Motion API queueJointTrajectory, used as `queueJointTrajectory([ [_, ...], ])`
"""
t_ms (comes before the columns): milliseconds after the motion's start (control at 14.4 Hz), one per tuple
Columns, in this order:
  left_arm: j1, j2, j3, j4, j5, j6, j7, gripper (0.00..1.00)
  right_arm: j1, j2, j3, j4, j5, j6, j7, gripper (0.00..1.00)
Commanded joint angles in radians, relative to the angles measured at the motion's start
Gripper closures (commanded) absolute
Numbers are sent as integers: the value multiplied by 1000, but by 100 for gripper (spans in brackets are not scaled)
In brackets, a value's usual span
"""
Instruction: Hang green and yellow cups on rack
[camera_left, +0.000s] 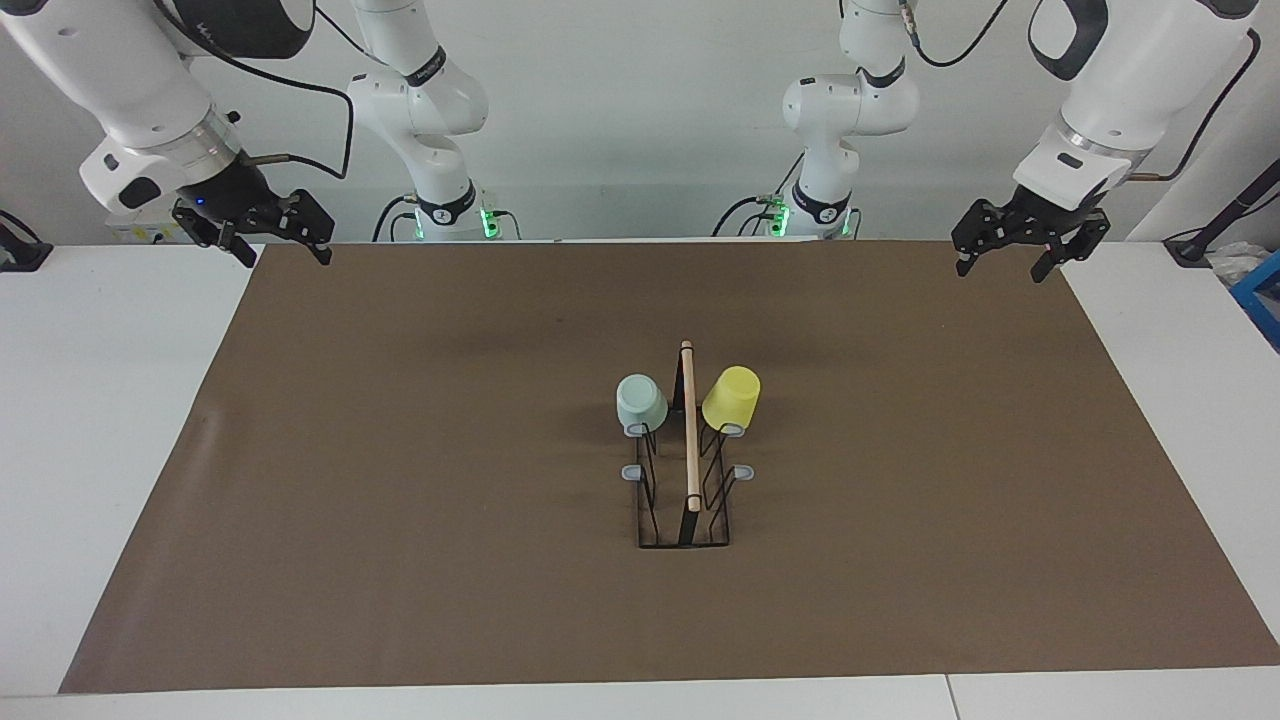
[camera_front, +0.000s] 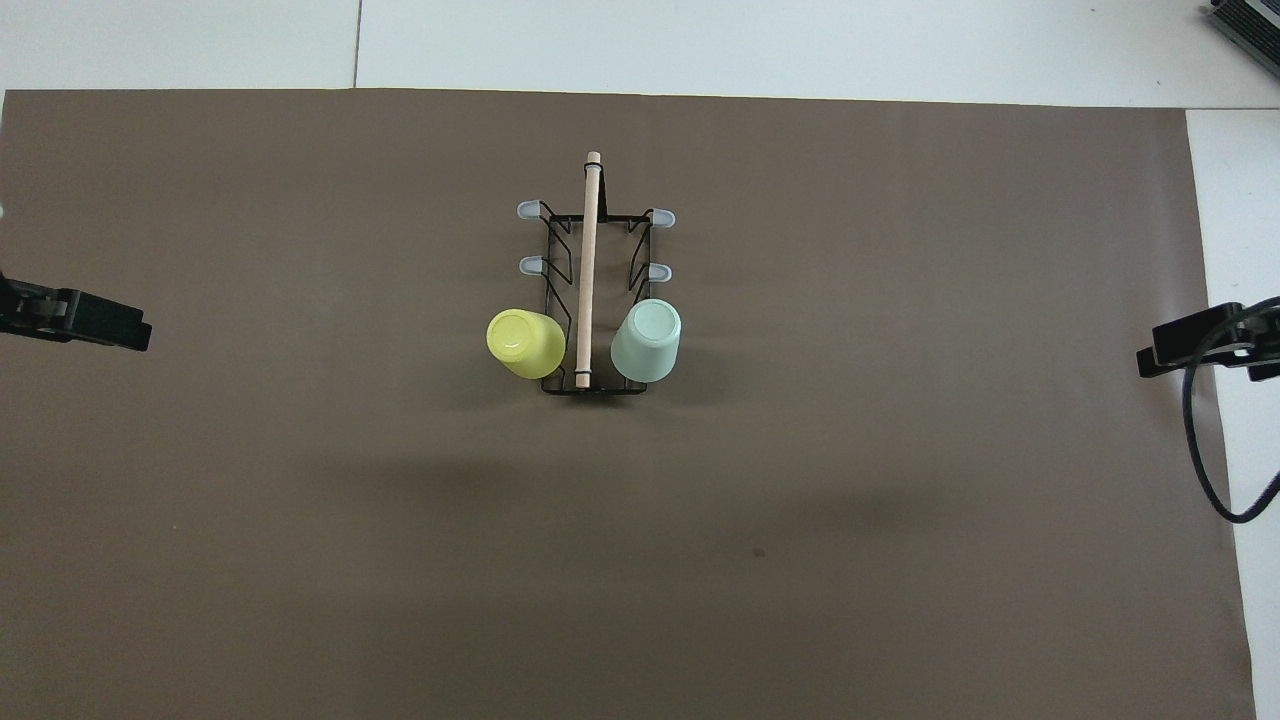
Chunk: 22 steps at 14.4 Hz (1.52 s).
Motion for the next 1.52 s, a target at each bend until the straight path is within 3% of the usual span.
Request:
queueJointTrajectory([
  [0, 12, -12, -2, 0, -6, -12, 5, 0, -1, -12, 3, -25, -6, 23, 18, 0],
  [1455, 0, -12, -30, 12, -5, -12, 1, 0, 2, -7, 4, -22, -15, 36, 19, 0],
])
